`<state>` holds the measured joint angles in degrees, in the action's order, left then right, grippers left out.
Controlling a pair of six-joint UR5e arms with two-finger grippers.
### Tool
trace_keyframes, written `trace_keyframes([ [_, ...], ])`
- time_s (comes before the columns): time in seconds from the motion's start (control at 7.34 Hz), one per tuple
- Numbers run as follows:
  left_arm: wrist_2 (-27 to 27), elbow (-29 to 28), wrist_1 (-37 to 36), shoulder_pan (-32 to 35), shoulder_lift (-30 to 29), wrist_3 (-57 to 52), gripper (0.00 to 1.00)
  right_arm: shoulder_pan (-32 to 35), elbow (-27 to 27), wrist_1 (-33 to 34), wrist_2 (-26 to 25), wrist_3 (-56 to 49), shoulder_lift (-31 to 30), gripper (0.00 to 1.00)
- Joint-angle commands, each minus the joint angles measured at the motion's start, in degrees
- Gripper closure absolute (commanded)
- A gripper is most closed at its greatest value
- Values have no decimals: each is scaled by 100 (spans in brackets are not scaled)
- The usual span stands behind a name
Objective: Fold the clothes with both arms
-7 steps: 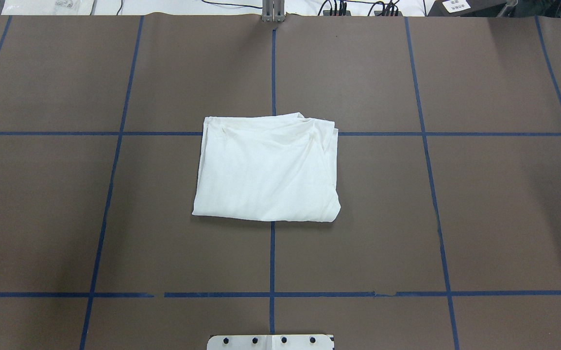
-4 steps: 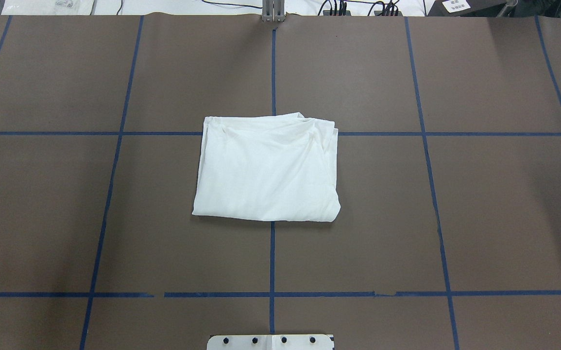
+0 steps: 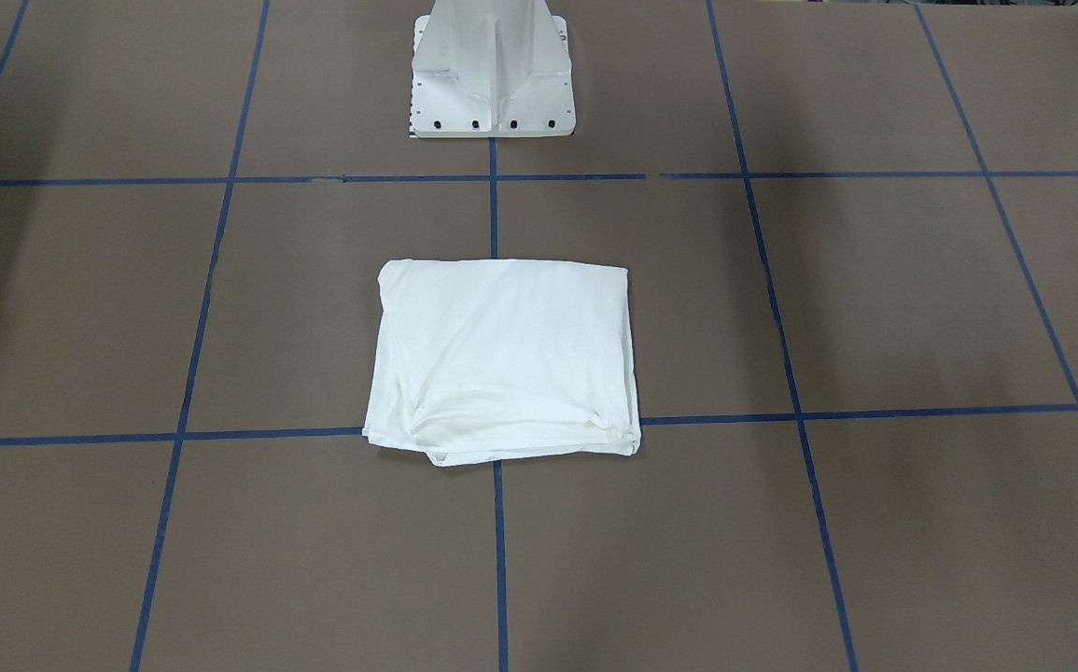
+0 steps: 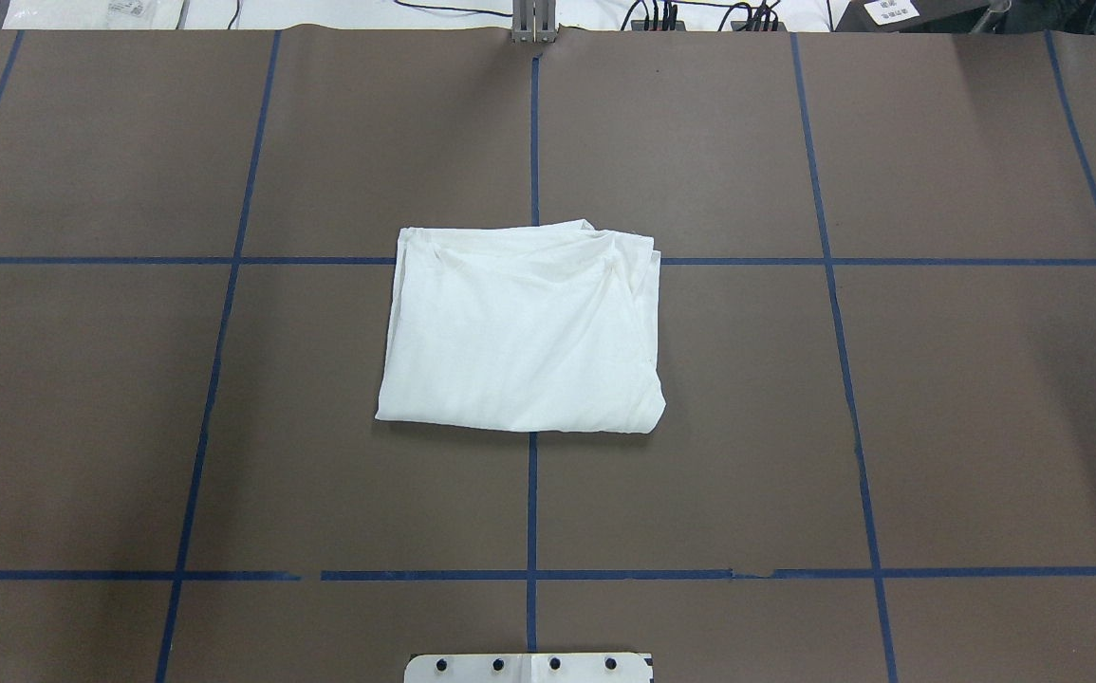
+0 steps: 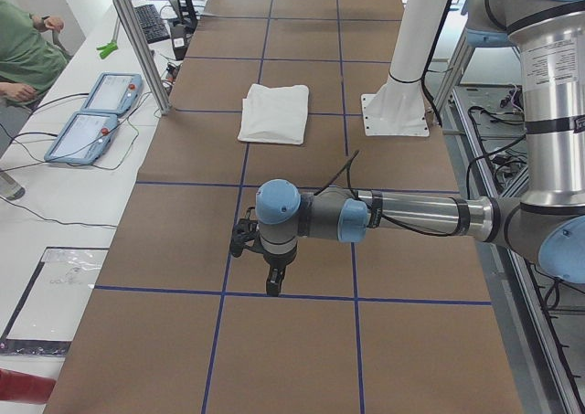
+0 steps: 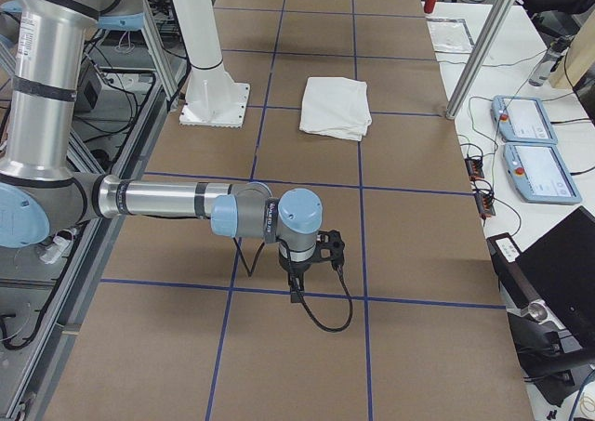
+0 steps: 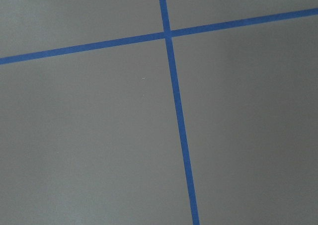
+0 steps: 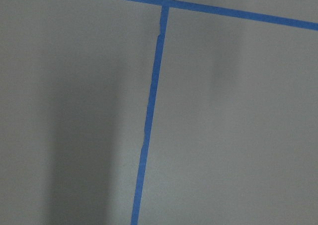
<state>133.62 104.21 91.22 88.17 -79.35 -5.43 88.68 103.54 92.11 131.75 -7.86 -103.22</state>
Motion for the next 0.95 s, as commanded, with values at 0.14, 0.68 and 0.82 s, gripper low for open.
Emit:
trace_keyframes([
  [0.14, 7, 91, 1, 7, 16, 24, 0, 0, 8, 0, 0, -5, 3, 0],
  [0.68, -2, 109, -8, 7, 16, 24, 0, 0, -45, 0, 9, 3, 3, 0],
  [0.82, 7, 100, -8, 7, 25, 24, 0, 0, -53, 0, 9, 3, 3, 0],
])
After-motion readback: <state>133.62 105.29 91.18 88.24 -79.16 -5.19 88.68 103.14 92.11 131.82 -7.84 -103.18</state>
